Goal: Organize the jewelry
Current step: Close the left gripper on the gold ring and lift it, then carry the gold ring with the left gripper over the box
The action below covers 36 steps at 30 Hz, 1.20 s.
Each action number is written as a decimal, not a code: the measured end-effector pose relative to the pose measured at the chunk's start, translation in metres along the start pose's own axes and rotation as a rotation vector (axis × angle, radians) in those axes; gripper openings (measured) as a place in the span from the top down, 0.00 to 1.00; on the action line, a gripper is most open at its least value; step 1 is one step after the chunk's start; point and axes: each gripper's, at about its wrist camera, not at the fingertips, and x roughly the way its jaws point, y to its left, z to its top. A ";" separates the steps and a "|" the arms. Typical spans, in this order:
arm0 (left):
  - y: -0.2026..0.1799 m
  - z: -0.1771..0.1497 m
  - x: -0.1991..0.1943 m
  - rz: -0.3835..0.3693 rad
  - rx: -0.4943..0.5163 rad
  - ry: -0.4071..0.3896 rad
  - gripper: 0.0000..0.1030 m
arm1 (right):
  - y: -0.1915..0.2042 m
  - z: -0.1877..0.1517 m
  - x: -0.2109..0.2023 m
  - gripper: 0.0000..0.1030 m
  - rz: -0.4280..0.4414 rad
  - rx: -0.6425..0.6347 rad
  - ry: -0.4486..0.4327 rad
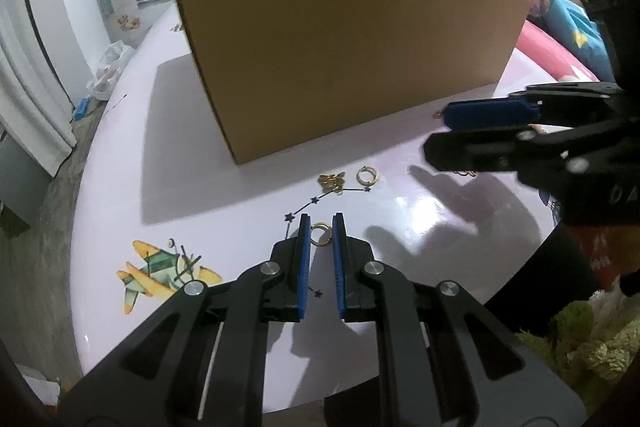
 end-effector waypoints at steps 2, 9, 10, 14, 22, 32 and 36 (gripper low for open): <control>0.002 0.000 -0.001 0.001 -0.001 -0.001 0.90 | 0.006 0.003 0.007 0.62 -0.006 -0.041 0.008; 0.005 -0.001 -0.002 -0.009 -0.003 -0.004 0.90 | 0.018 0.006 0.023 0.73 -0.006 -0.118 0.038; 0.005 -0.001 -0.002 -0.011 -0.004 -0.005 0.90 | 0.019 0.006 0.024 0.74 -0.010 -0.129 0.042; 0.006 -0.002 -0.002 -0.013 -0.007 -0.010 0.90 | 0.021 0.004 0.030 0.79 -0.032 -0.153 0.062; 0.006 -0.002 -0.002 -0.013 0.001 -0.012 0.90 | 0.029 0.000 0.035 0.82 -0.073 -0.211 0.080; 0.006 -0.003 -0.002 -0.008 0.003 -0.020 0.90 | 0.027 0.004 0.034 0.90 -0.059 -0.176 0.080; 0.007 -0.004 -0.002 -0.010 0.003 -0.022 0.90 | 0.021 0.003 0.030 0.90 -0.058 -0.148 0.067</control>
